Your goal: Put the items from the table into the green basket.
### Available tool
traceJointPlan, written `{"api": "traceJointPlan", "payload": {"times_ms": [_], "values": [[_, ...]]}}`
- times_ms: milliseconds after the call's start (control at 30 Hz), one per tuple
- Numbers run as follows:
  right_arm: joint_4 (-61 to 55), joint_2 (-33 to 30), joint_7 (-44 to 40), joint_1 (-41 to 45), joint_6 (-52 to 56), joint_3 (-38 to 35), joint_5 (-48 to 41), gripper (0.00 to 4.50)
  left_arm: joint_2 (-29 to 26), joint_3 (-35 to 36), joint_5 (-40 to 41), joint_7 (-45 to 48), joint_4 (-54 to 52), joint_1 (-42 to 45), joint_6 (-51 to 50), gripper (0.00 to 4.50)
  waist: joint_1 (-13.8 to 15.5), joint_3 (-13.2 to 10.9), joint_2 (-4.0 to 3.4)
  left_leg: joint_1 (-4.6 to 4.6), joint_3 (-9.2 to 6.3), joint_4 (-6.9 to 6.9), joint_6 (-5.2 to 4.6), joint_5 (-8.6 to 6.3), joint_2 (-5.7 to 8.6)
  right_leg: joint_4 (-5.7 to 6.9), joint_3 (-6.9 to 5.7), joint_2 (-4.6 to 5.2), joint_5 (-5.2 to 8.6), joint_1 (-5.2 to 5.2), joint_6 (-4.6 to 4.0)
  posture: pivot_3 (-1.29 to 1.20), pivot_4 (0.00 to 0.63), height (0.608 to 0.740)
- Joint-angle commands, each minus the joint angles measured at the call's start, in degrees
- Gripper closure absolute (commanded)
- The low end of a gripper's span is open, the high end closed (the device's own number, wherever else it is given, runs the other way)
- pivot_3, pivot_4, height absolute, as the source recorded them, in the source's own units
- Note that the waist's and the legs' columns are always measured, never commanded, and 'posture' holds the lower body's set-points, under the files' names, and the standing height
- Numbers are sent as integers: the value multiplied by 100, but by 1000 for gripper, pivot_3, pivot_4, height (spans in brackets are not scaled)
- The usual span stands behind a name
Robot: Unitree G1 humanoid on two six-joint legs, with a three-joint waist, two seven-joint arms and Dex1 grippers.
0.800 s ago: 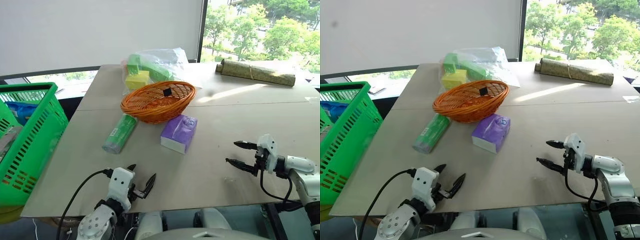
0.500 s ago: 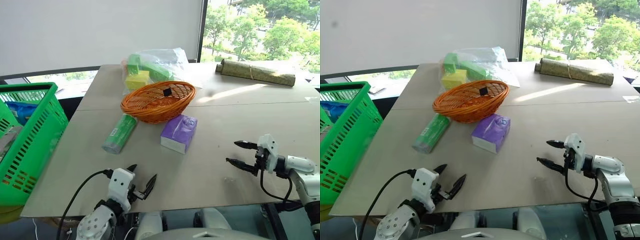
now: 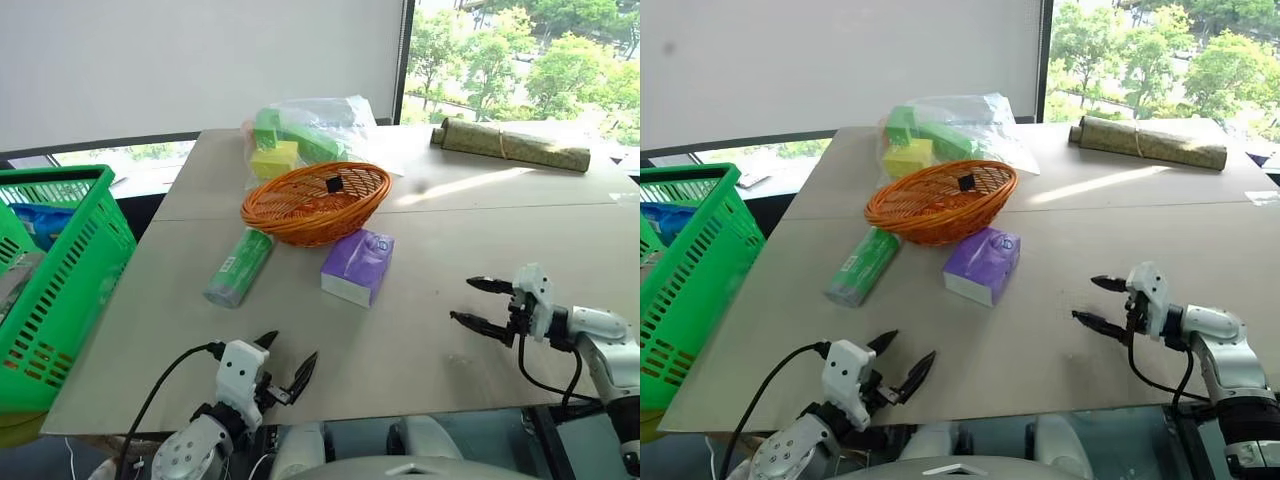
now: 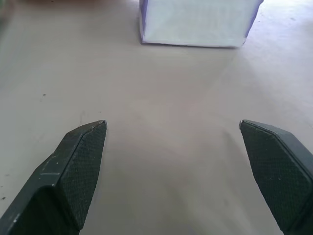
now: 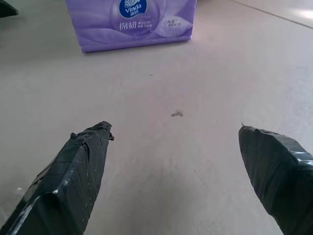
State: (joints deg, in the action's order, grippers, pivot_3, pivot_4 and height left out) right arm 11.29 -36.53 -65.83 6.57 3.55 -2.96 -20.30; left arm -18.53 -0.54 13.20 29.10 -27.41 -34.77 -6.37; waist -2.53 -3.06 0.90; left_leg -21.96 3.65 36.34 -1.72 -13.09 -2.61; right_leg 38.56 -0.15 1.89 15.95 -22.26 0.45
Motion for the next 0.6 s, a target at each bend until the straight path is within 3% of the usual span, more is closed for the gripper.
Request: {"api": "traceJointPlan", "payload": {"times_ms": [33,200,300,600], "values": [[-237,-43,-43,385,-45,25,8,0,2,98,198,28,-283,-39,140,45,2,-1,-1,0,0,0,0,0,0,0,0,0,0,0,0,-35,18,740],[-473,289,354,1743,560,422,152,0,-194,525,714,40,-890,74,-138,45,9,-10,-6,1,5,0,-2,1,-6,3,4,-6,-1,-1,1,5,9,740],[-596,596,403,2667,955,665,93,0,-186,883,1435,-109,-1342,305,-437,45,27,-10,-7,-2,2,0,-16,9,-7,6,1,-9,-1,-3,0,22,5,740],[1159,1153,-201,4997,286,2047,1410,0,-440,1578,2293,-405,-2037,820,-832,45,171,8,4,-67,-4,5,-17,10,2,17,-2,-24,-30,-59,-2,73,0,740]]}}
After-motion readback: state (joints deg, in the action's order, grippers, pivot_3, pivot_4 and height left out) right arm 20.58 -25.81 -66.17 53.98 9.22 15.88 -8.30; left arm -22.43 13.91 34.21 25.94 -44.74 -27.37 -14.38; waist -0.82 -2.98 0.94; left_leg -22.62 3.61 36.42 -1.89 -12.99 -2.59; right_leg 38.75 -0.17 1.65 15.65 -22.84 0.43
